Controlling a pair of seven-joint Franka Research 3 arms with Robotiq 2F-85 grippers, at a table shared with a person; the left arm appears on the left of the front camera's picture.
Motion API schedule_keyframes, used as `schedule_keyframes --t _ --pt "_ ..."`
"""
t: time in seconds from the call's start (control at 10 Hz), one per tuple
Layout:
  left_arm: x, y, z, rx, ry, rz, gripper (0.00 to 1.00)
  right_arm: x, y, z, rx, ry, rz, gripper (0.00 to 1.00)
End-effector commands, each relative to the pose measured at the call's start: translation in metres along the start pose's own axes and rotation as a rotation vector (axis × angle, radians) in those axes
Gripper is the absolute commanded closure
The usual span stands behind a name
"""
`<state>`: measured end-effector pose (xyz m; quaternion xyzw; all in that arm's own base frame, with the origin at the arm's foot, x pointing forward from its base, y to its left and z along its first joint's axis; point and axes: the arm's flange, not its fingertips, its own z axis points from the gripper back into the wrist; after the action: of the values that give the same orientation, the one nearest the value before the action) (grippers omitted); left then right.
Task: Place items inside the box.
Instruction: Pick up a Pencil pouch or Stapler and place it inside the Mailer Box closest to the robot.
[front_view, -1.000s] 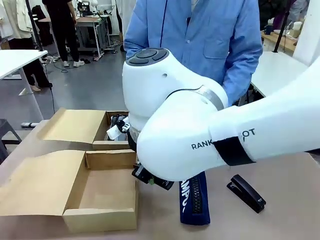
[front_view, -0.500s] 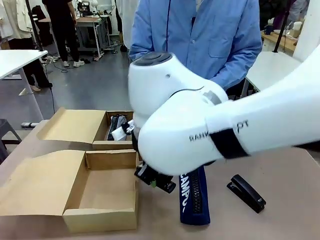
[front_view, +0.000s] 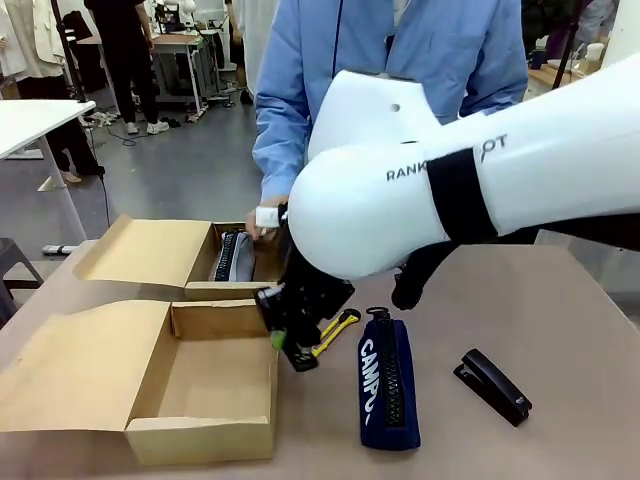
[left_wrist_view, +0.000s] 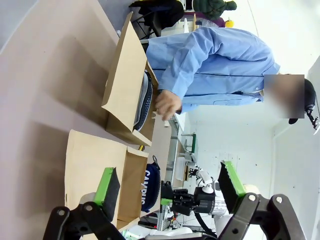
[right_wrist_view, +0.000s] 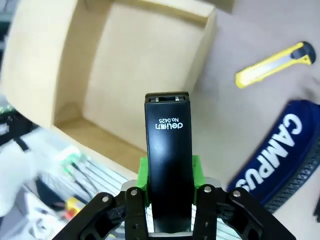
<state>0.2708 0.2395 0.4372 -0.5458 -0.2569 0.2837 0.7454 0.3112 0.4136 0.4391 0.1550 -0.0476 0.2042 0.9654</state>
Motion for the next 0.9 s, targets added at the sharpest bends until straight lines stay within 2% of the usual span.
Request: schedule_keyframes --t 0.0,0.1,0.2,0.6,0.8 --pt "-0.001 0.0 0.0 -0.021 -0.003 -0.018 0.0 -0.013 0.002 -0.01 -0.021 -0.053 -0.066 0.63" --pt "-0.001 0.0 0.0 -0.021 -0.003 -0.018 0.0 -0.01 0.0 -0.013 -0.07 -0.042 -0.065 0.63" --pt "-0.001 0.0 0.0 -0.021 -0.003 -0.018 0.0 -0.002 0.002 0.0 0.008 -0.027 -0.041 0.63" --pt "-0.001 0.0 0.0 -0.021 -0.003 -0.018 0.0 -0.006 0.001 -0.006 -0.008 -0.027 -0.054 0.63" --pt "-0.001 0.0 0.0 -0.021 -0.003 -0.018 0.0 0.006 0.033 -0.015 -0.022 -0.086 -0.029 0.63"
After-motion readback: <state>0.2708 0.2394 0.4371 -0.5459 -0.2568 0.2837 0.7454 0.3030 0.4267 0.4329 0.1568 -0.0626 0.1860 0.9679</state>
